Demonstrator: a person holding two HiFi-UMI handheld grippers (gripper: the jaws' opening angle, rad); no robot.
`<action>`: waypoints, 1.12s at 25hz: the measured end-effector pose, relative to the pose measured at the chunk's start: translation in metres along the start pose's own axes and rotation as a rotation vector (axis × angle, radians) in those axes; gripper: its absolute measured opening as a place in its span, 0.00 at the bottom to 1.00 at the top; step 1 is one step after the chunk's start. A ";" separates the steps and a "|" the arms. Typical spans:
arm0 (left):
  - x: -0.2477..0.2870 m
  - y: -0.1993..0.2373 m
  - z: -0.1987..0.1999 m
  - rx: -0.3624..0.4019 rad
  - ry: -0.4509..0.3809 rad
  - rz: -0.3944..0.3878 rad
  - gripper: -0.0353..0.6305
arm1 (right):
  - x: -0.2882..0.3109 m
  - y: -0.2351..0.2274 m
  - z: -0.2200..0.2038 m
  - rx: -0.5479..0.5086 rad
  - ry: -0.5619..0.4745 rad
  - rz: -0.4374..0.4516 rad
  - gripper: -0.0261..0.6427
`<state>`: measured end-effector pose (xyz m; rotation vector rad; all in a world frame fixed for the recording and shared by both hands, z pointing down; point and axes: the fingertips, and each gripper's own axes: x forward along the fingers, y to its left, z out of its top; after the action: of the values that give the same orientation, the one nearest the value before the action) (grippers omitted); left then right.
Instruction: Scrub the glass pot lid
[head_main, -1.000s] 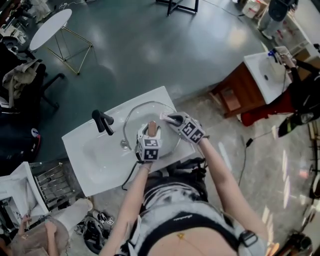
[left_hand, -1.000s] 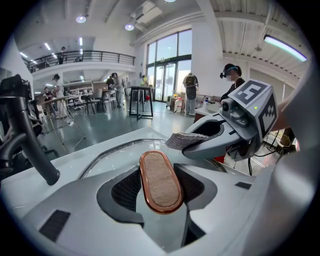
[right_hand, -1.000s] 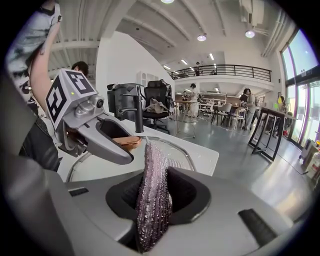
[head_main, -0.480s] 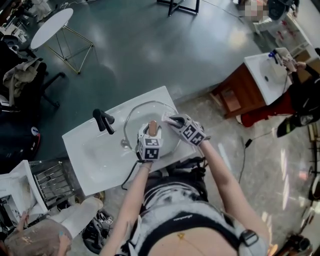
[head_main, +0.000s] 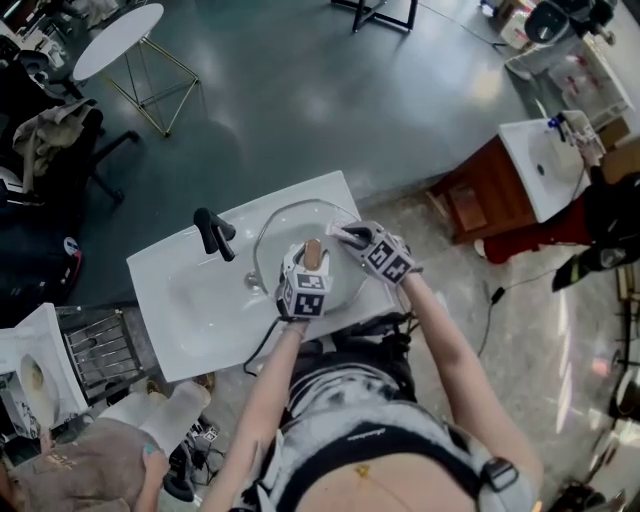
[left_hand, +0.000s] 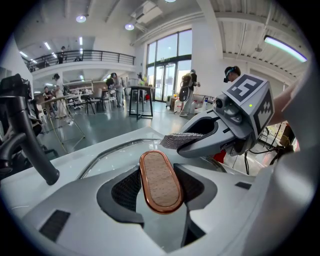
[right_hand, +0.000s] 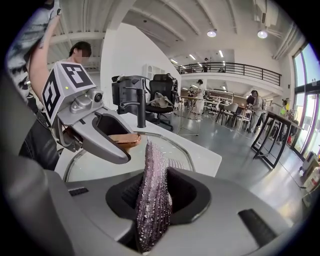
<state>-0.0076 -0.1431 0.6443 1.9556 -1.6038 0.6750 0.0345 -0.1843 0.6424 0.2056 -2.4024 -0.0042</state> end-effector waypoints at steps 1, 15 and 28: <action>0.000 0.000 0.000 0.000 0.001 0.001 0.35 | 0.001 0.000 0.001 -0.004 0.002 0.005 0.19; 0.001 -0.001 0.000 0.000 0.003 -0.003 0.35 | 0.030 -0.007 0.029 -0.098 0.033 0.100 0.19; 0.001 -0.001 0.001 -0.006 0.006 -0.002 0.35 | 0.092 0.018 0.086 -0.273 0.102 0.237 0.19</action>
<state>-0.0063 -0.1440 0.6439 1.9490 -1.5976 0.6744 -0.0924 -0.1853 0.6408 -0.2003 -2.2805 -0.2056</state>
